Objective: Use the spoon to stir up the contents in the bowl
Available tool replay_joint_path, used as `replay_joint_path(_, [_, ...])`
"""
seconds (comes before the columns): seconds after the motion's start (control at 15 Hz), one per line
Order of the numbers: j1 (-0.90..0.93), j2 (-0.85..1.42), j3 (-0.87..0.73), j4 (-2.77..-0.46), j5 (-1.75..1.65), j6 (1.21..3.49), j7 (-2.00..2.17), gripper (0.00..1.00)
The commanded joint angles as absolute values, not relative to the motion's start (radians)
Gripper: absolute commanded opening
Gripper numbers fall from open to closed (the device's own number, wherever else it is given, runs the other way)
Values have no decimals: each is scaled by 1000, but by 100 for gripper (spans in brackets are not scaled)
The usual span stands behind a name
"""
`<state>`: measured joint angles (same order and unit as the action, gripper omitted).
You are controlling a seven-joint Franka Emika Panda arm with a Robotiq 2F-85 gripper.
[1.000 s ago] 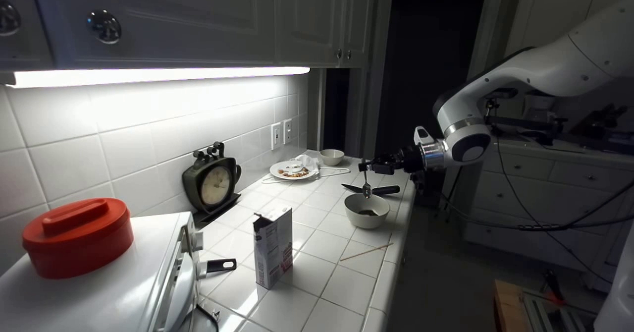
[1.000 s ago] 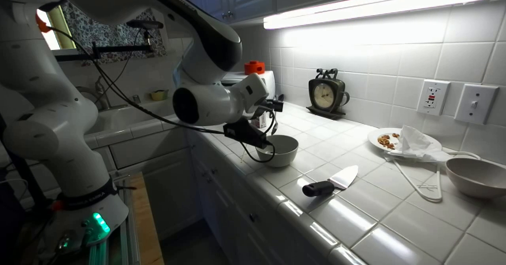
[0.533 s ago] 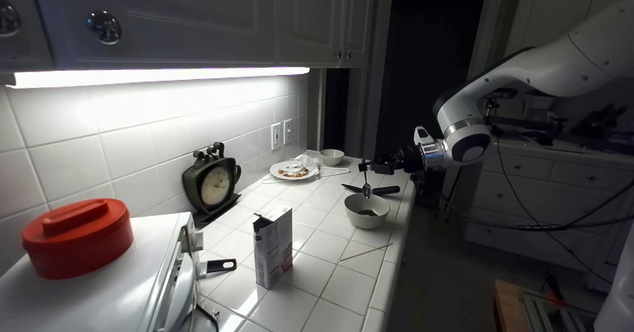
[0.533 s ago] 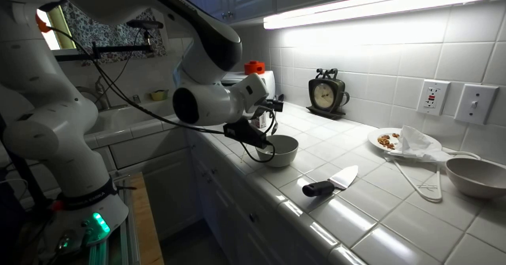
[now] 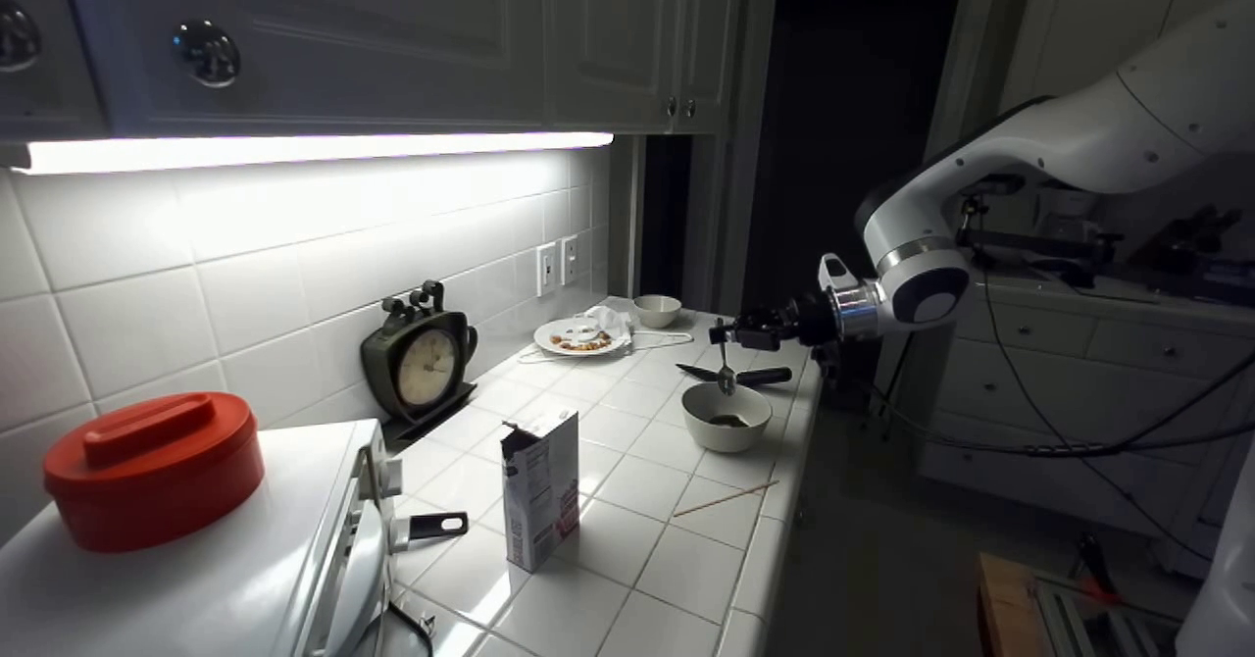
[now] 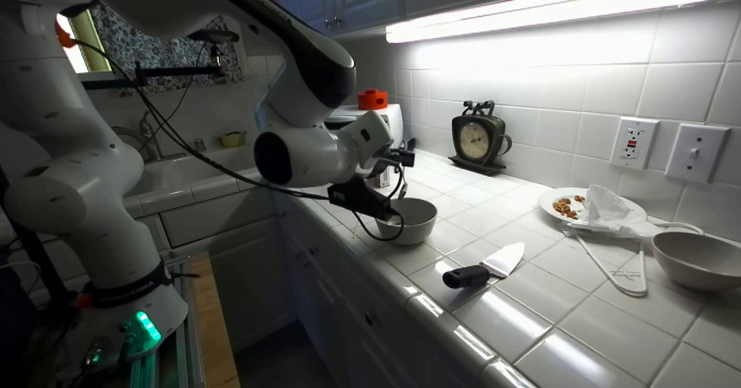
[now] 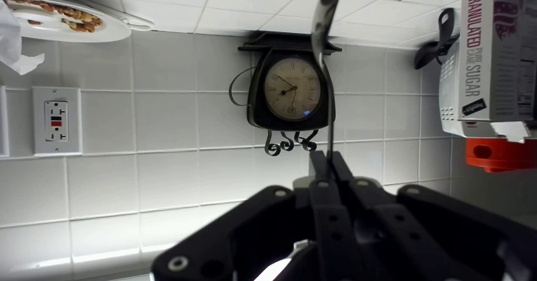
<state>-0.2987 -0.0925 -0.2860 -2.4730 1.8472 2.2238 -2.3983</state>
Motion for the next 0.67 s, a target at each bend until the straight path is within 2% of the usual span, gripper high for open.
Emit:
replay_joint_path(0.0, [-304,-53,-288,-2464,1934,2192,-2491,1])
replay_joint_path(0.6, [-299,69,-294,-2421,2033,2175,-2576,1])
